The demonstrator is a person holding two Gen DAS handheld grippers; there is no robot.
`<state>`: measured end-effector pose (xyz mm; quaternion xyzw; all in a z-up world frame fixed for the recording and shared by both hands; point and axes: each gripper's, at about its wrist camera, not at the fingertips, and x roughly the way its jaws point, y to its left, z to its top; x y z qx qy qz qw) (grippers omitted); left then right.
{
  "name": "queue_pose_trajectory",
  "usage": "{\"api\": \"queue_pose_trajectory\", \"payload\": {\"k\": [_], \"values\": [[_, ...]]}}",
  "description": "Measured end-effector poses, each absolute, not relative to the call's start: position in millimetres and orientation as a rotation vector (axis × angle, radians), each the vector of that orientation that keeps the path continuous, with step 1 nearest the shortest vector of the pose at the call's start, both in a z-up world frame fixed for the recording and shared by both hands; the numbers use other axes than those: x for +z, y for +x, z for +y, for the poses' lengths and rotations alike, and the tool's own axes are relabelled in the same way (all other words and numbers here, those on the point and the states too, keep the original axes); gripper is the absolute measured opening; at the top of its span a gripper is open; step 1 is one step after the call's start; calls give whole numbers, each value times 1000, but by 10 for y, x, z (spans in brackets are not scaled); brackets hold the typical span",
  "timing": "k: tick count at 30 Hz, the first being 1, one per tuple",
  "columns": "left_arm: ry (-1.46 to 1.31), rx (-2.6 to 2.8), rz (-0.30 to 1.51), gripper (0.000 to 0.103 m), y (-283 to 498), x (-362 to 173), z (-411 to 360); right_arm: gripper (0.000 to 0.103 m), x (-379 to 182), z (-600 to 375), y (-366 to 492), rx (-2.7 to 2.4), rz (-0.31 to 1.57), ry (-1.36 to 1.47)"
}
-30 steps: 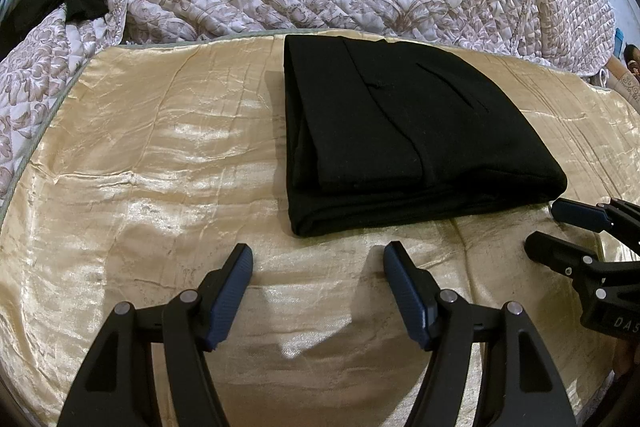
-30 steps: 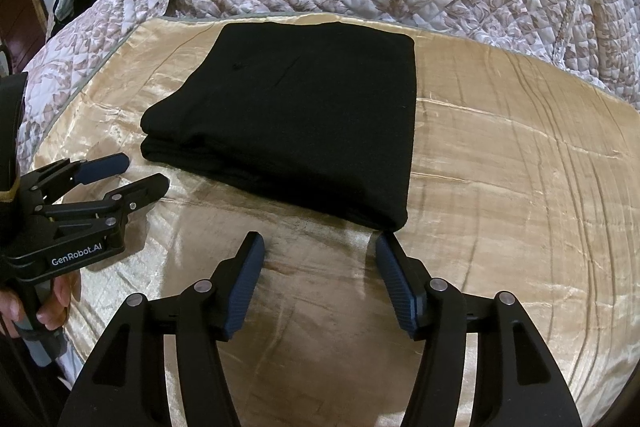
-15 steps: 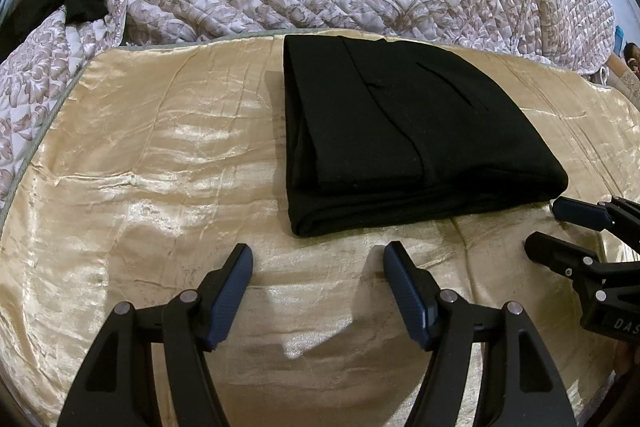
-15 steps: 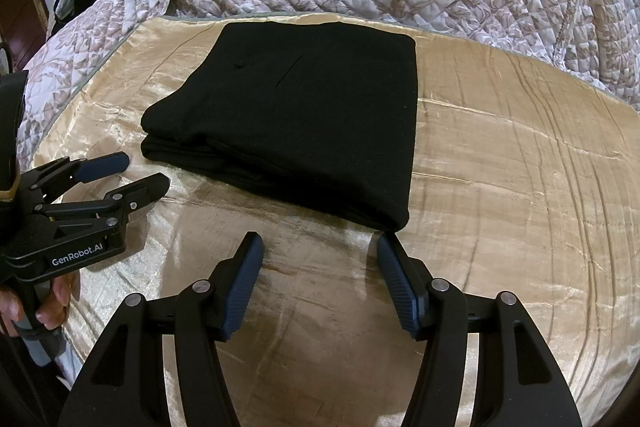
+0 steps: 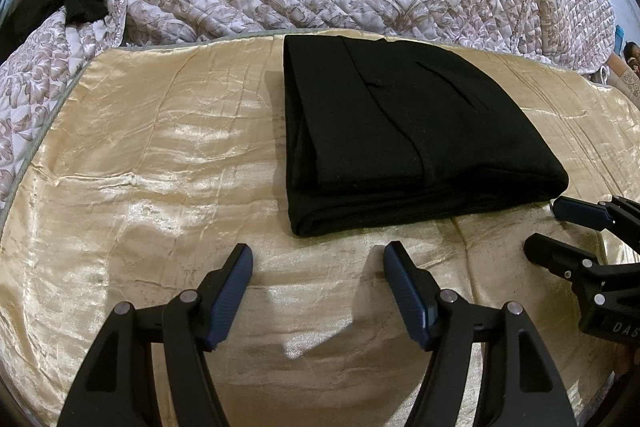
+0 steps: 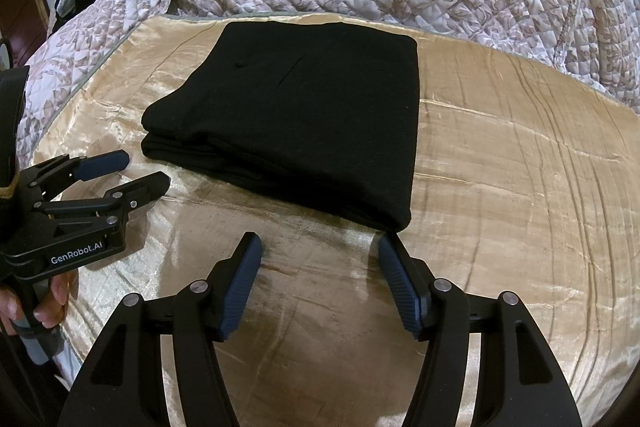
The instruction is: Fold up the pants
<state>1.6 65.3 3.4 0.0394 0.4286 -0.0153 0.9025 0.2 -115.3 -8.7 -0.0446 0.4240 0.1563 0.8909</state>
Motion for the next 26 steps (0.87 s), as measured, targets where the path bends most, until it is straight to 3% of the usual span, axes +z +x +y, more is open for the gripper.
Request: {"api": "queue_pose_trajectory", "payload": {"k": [26], "values": [[100,-35,877,72,10,27,643,62,-93,-1136,-18,320,878,-93]]}}
